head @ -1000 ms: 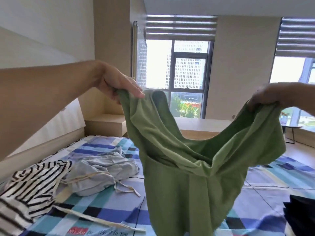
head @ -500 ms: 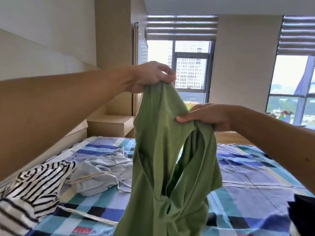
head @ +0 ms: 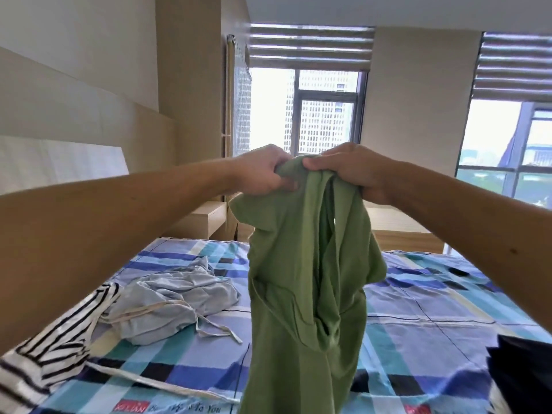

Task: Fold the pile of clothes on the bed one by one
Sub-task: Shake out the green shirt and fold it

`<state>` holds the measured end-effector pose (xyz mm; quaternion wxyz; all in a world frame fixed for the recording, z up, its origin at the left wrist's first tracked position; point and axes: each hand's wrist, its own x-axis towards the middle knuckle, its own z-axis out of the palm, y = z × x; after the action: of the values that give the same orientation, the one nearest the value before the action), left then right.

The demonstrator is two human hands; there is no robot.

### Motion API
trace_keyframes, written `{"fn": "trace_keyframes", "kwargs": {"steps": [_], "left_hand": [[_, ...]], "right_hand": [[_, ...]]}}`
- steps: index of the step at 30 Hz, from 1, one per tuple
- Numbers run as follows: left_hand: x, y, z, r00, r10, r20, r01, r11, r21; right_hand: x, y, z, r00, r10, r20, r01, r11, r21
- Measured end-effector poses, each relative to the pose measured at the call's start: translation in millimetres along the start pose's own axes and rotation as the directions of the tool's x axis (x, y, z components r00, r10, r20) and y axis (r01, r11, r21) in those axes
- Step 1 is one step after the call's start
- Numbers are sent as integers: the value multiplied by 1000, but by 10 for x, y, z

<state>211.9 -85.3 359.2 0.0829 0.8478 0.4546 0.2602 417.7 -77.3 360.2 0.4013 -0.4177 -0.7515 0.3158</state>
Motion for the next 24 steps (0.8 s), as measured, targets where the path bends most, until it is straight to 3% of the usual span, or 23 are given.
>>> {"fn": "trace_keyframes", "kwargs": {"steps": [3, 6, 10, 14, 16, 20, 24], "left_hand": [[31, -117, 44, 984, -91, -150, 80, 994, -75], [27, -347, -86, 926, -203, -319, 155, 973, -169], [-87, -577, -322, 871, -207, -445, 165, 977, -132], [-268, -780, -489, 819, -256, -513, 198, 966, -166], [-328, -863, -514, 799, -266, -539, 205, 964, -171], [-368, -874, -506, 788, -270, -553, 196, 962, -191], [-288, -767, -498, 807, -278, -522, 206, 959, -192]], "right_hand": [[-53, 31, -230, 990, 85, 110, -83, 996, -19], [-125, 94, -575, 969, 149, 198, -135, 987, -86], [-207, 259, -979, 975, 194, 108, -153, 939, -307], [-291, 431, -1231, 973, 188, -133, -230, 826, -515], [-312, 505, -1282, 951, 193, -241, -281, 867, -413], [-262, 554, -1244, 897, 249, -366, -273, 962, -13], [-246, 430, -1173, 864, 330, -380, -321, 943, 89]]}}
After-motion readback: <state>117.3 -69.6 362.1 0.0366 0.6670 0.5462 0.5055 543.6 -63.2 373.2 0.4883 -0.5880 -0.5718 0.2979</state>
